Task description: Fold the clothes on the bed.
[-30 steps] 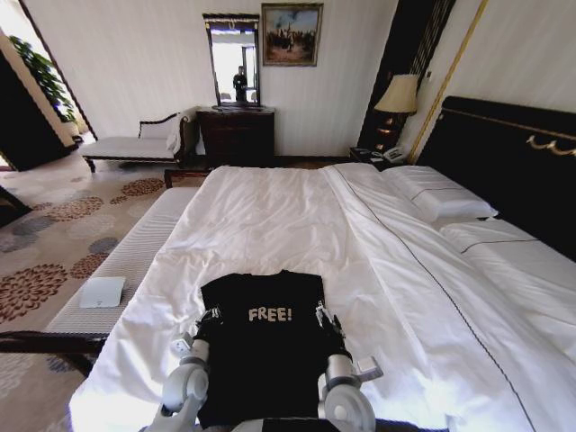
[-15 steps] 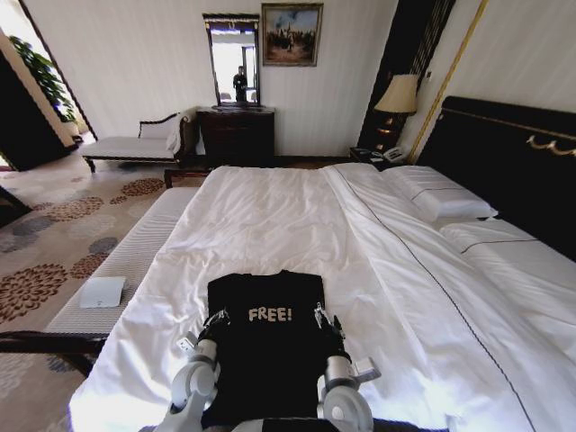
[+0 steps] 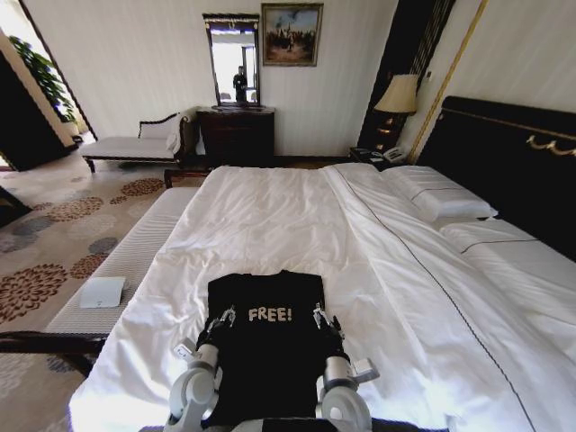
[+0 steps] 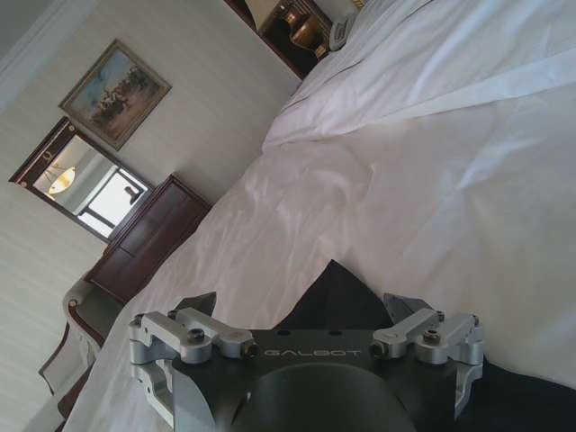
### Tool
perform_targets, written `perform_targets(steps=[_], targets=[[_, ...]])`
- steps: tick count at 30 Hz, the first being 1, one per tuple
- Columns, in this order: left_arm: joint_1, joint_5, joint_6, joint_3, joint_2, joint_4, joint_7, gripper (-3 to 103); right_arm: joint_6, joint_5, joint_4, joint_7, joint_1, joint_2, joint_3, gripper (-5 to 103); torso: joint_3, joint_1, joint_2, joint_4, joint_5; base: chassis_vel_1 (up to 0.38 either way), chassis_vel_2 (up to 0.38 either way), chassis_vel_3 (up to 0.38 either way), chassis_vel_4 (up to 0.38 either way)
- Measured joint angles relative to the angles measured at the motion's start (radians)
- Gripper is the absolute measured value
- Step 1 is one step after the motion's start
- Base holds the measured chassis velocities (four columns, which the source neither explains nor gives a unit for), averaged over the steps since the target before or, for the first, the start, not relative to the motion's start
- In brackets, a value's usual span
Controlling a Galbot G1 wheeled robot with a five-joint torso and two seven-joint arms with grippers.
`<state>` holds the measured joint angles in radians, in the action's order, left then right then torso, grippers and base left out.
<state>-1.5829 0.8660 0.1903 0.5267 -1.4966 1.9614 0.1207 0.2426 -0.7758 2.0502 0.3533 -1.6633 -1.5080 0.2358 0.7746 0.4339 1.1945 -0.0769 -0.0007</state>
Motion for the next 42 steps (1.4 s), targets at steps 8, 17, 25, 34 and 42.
perform_targets(steps=[8,17,25,34,42], targets=[[-0.036,-0.021,-0.007,0.039,0.004,-0.040,0.022,94,-0.004,-0.019,-0.017,0.010,0.037,0.018,0.002,100,0.000,0.000,0.000,-0.0001,0.0000,0.000,0.000,0.000,0.000],[-0.084,-0.007,-0.007,0.064,0.007,0.024,0.040,100,-0.042,-0.087,-0.069,0.033,0.143,0.128,0.008,100,0.000,0.000,0.000,-0.0001,-0.0001,0.000,0.000,0.000,0.000],[-0.092,0.048,-0.006,0.170,0.036,0.079,0.066,100,-0.179,-0.229,-0.217,-0.047,0.325,0.293,0.016,100,0.000,0.000,0.000,0.0000,0.0000,0.000,0.000,0.000,0.000],[-0.077,0.029,-0.018,0.183,0.035,0.047,0.082,100,-0.182,-0.169,-0.459,-0.198,0.509,0.319,-0.043,100,0.000,0.000,0.000,0.0002,-0.0001,0.000,0.000,0.000,0.000],[-0.091,0.031,-0.013,0.179,0.034,0.101,0.092,100,-0.188,-0.228,-0.649,-0.281,0.615,0.322,-0.051,100,0.000,0.000,0.000,-0.0001,0.0001,0.000,0.000,0.000,0.000]])
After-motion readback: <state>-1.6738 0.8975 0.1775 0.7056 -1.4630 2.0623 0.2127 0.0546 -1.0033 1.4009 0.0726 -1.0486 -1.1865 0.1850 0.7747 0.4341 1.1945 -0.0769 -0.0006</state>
